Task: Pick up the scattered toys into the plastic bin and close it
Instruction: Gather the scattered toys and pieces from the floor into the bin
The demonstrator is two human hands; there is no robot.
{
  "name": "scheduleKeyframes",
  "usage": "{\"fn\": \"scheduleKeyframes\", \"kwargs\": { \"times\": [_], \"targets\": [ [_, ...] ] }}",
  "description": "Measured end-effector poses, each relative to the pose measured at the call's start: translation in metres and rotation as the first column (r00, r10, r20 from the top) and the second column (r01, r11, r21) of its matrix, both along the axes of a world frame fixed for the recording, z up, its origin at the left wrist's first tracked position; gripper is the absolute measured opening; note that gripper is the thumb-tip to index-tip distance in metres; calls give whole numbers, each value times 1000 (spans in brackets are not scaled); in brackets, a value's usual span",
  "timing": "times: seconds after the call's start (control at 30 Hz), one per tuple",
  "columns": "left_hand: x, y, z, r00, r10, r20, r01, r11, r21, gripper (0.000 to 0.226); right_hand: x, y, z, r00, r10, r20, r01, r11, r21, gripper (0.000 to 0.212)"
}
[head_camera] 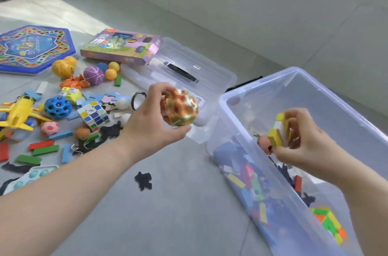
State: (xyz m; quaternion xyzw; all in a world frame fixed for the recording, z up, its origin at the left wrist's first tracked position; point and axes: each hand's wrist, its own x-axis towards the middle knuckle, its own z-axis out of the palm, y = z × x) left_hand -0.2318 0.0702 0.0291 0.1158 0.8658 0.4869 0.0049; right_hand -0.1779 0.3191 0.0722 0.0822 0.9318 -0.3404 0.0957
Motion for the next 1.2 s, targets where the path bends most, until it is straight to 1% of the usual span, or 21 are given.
{"fn": "scheduleKeyframes", "kwargs": {
  "times": [0.07,0.13,0.23,0.3,0.33,0.43,0.47,0.53,0.57,0.6,0.63,0.7,0.77,0.83,0.9,0.93,1.0,1.07,1.1,1.13,1.2],
  "targets": [
    [-6,48,11,995,-94,-45,96,995,37,58,16,27,-20,982,-147,121,150,989,-12,46],
    [-10,94,14,977,-178,-115,178,984,-5,66,24,44,-40,943,-230,240,225,973,51,47],
    [-12,146,6,951,-259,-167,221,951,-215,65,25,59,-53,890,-322,324,317,946,69,42],
    [-13,163,-4,935,-319,-154,233,881,-412,61,26,64,-58,886,-316,339,314,947,60,45],
    [-16,166,-9,937,-312,-156,214,867,-449,57,26,67,-62,892,-292,344,289,955,61,53],
    [-19,147,-18,925,-286,-249,176,905,-387,46,28,69,-65,905,-245,349,233,970,75,71],
    [-17,134,-20,906,-271,-325,163,932,-323,43,28,68,-65,914,-254,316,238,967,89,67],
    [-14,99,-26,880,-227,-417,131,960,-247,37,25,62,-57,949,-266,171,251,962,107,44],
    [-12,79,-34,881,-194,-432,93,965,-244,35,22,57,-54,966,-254,52,248,963,104,30],
    [-8,59,-44,898,-172,-405,66,962,-264,35,19,50,-52,971,-220,-93,228,970,81,27],
    [-4,39,-55,925,-156,-345,53,955,-292,38,17,40,-50,954,-179,-242,197,979,54,31],
    [8,-4,-79,990,-93,-106,45,922,-385,38,15,14,-42,881,-53,-471,79,996,34,26],
    [19,-53,-108,994,21,111,42,846,-531,28,16,-18,-40,818,141,-557,-95,989,111,20],
    [25,-93,-127,983,105,154,25,743,-668,30,14,-56,-51,768,292,-570,-256,956,144,22],
    [32,-122,-128,972,140,187,47,669,-741,34,8,-92,-72,749,427,-507,-394,902,178,24],
    [36,-130,-129,980,81,182,85,653,-753,35,2,-109,-86,743,531,-407,-482,847,224,24],
    [47,-141,-135,974,-97,203,218,621,-753,47,-11,-137,-121,702,709,-72,-657,683,318,31],
    [59,-150,-151,981,-119,156,196,631,-751,60,-26,-162,-149,644,677,356,-765,575,289,40],
    [67,-152,-159,988,-80,135,155,644,-749,63,-31,-174,-159,660,605,444,-744,606,281,41],
    [73,-151,-163,993,-14,115,94,678,-729,64,-35,-185,-169,722,513,464,-669,689,278,41],
    [74,-152,-163,955,225,194,-74,813,-578,59,-38,-200,-185,817,347,460,-503,819,276,36]
  ]
}}
